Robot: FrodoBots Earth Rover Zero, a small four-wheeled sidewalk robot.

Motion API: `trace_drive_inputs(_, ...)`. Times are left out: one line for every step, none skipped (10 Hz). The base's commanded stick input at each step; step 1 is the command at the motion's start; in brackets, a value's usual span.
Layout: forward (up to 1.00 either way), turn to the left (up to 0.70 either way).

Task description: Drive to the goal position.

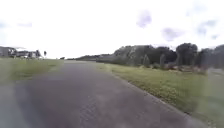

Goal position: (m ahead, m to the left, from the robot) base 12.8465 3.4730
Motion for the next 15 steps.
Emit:
trace_drive_inputs(0.70, 0.14)
trace_drive_inputs(0.70, 0.10)
trace_drive_inputs(0.70, 0.05)
trace_drive_inputs(0.70, 0.02)
trace_drive_inputs(0.70, 0.00)
trace_drive_inputs(0.70, 0.00)
trace_drive_inputs(0.70, 0.00)
trace_drive_inputs(0.70, 0.00)
trace_drive_inputs(0.70, 0.00)
trace_drive_inputs(0.70, 0.00)
trace_drive_inputs(0.70, 0.00)
trace_drive_inputs(0.70, 0.00)
trace_drive_inputs(0.70, 0.00)
trace_drive_inputs(0.70, 0.00)
trace_drive_inputs(0.70, 0.00)
